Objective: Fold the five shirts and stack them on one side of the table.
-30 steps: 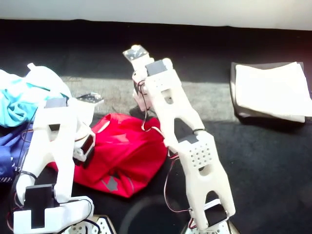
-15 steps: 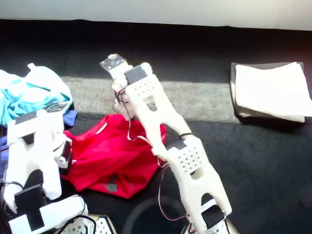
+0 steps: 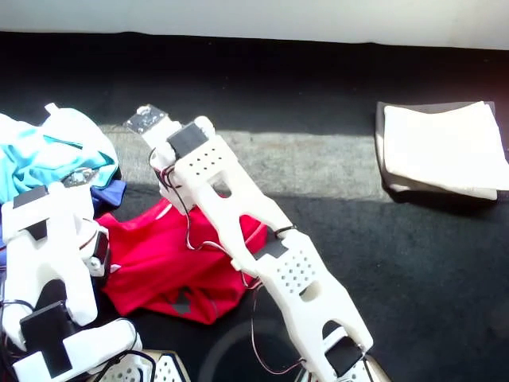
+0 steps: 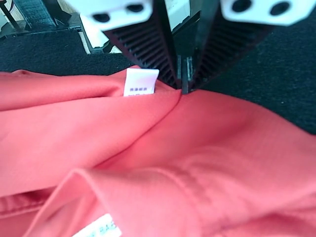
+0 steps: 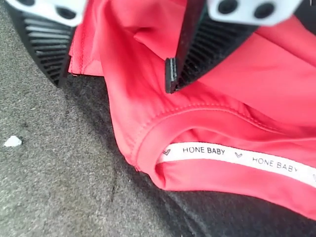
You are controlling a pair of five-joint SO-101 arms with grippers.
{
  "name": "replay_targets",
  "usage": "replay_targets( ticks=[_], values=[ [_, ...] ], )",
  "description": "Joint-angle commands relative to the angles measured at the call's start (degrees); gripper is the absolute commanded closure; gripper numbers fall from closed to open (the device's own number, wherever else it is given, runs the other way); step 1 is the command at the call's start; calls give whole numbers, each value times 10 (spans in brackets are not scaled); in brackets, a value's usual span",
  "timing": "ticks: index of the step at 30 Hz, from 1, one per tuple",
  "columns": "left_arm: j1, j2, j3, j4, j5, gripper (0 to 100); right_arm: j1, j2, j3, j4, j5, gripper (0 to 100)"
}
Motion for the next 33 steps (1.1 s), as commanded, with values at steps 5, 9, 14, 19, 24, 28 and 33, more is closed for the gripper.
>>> replay_targets(
  ticks=[5, 9, 14, 19, 24, 28, 33],
  values=[
    [-12, -7, -19, 1, 1, 990, -4, -2, 71, -31, 2, 896],
    [-17, -7, -19, 0, 1, 990, 8, -6, 73, -27, 52, 983],
    [-16, -7, -61, 4, 2, 990, 99, -19, 10, -19, 62, 992],
    [29, -7, -200, 51, 14, 990, 213, -44, -108, 7, 62, 992],
    [153, -4, -416, 143, 39, 990, 274, -75, -206, 27, 62, 992],
    [253, -1, -569, 182, 47, 990, 314, -114, -255, 26, 62, 992],
    [316, -1, -698, 180, 47, 990, 371, -165, -305, 26, 62, 992]
  ],
)
